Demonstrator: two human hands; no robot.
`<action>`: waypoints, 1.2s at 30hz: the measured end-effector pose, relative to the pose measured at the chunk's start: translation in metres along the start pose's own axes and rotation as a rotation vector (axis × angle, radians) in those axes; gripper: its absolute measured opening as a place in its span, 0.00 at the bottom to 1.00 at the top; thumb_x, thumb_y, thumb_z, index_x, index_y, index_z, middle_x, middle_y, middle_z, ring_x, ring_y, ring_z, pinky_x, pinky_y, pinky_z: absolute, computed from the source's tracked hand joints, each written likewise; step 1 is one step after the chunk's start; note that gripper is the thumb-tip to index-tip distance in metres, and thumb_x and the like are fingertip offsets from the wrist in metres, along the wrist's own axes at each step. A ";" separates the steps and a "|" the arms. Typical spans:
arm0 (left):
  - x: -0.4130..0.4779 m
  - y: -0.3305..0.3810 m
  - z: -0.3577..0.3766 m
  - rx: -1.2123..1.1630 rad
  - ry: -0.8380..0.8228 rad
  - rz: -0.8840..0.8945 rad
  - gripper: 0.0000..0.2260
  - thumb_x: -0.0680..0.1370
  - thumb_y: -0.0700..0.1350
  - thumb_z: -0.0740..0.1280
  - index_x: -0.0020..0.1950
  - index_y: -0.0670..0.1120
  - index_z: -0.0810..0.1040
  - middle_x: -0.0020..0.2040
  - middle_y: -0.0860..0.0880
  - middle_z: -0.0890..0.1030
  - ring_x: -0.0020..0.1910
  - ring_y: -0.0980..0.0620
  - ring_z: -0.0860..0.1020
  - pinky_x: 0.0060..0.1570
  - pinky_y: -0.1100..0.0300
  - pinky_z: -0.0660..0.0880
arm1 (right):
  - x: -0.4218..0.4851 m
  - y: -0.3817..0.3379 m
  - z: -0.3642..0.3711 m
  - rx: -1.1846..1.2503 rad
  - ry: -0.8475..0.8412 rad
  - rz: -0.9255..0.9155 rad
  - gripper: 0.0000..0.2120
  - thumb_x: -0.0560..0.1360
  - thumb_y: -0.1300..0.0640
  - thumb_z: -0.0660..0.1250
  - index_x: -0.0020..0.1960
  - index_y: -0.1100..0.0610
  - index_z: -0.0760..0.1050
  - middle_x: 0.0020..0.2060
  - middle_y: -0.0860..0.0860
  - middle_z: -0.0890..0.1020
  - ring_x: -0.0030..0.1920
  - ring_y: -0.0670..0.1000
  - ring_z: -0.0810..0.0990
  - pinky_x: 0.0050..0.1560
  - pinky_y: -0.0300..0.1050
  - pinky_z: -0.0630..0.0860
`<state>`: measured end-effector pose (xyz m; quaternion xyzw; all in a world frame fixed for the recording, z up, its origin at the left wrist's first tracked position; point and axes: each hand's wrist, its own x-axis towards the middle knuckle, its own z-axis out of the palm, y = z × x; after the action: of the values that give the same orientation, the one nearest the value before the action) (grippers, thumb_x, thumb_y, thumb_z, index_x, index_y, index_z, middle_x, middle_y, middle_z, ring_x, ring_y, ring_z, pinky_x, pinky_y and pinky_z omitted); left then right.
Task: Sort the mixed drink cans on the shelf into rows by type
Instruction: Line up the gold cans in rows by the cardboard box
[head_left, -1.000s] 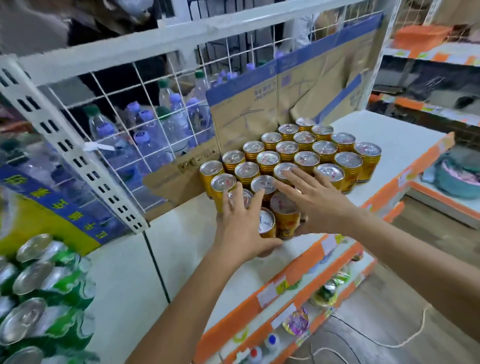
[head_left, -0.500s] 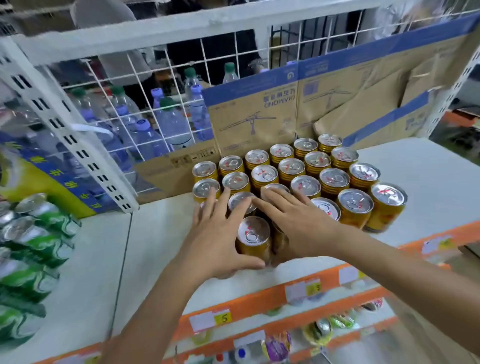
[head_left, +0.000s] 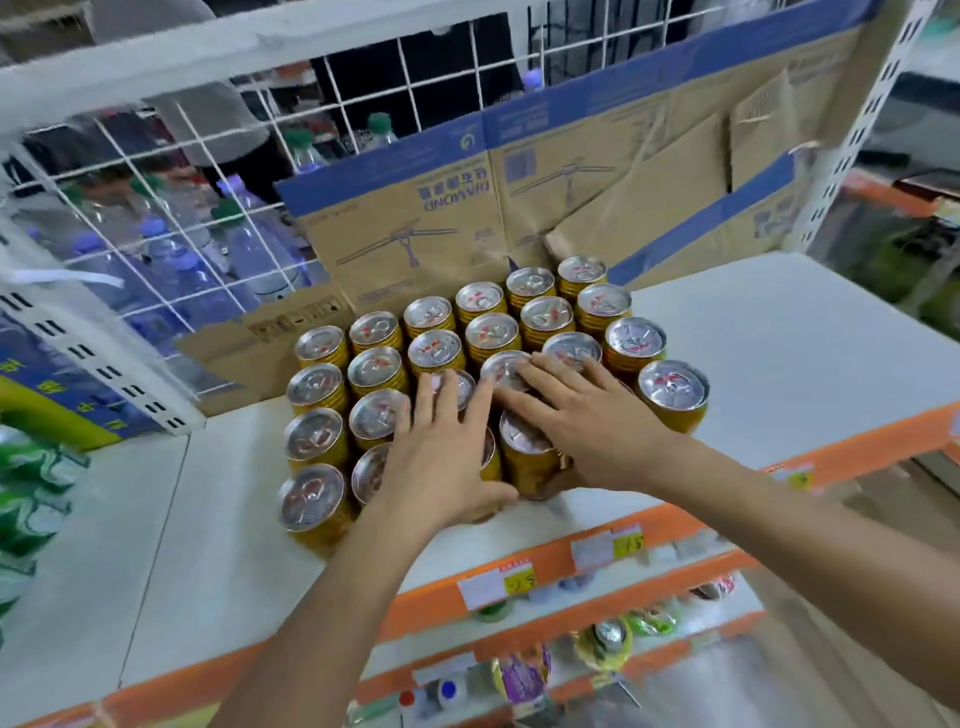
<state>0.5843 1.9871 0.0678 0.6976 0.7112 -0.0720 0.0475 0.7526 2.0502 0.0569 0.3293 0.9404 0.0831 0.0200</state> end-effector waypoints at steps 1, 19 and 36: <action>0.000 0.000 0.001 0.000 0.000 -0.002 0.51 0.70 0.68 0.65 0.76 0.52 0.32 0.78 0.43 0.40 0.76 0.41 0.38 0.73 0.44 0.42 | 0.000 0.000 0.001 0.000 0.019 0.012 0.55 0.55 0.34 0.77 0.75 0.52 0.60 0.72 0.57 0.67 0.72 0.58 0.64 0.65 0.61 0.66; 0.027 0.050 -0.006 -0.095 0.041 0.174 0.46 0.69 0.73 0.60 0.77 0.57 0.39 0.78 0.49 0.39 0.76 0.44 0.38 0.73 0.41 0.42 | -0.018 0.079 0.001 0.797 0.100 0.507 0.39 0.70 0.40 0.69 0.74 0.53 0.57 0.69 0.56 0.67 0.69 0.54 0.66 0.66 0.46 0.63; 0.022 0.041 -0.007 -0.188 0.082 0.223 0.44 0.71 0.69 0.63 0.77 0.57 0.42 0.78 0.50 0.41 0.77 0.48 0.38 0.73 0.43 0.40 | -0.014 0.077 0.003 0.591 0.060 0.548 0.37 0.72 0.35 0.63 0.73 0.54 0.58 0.69 0.57 0.67 0.68 0.58 0.67 0.66 0.55 0.66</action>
<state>0.6249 2.0107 0.0691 0.7672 0.6342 0.0291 0.0911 0.8113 2.1016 0.0665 0.5569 0.8012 -0.1791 -0.1259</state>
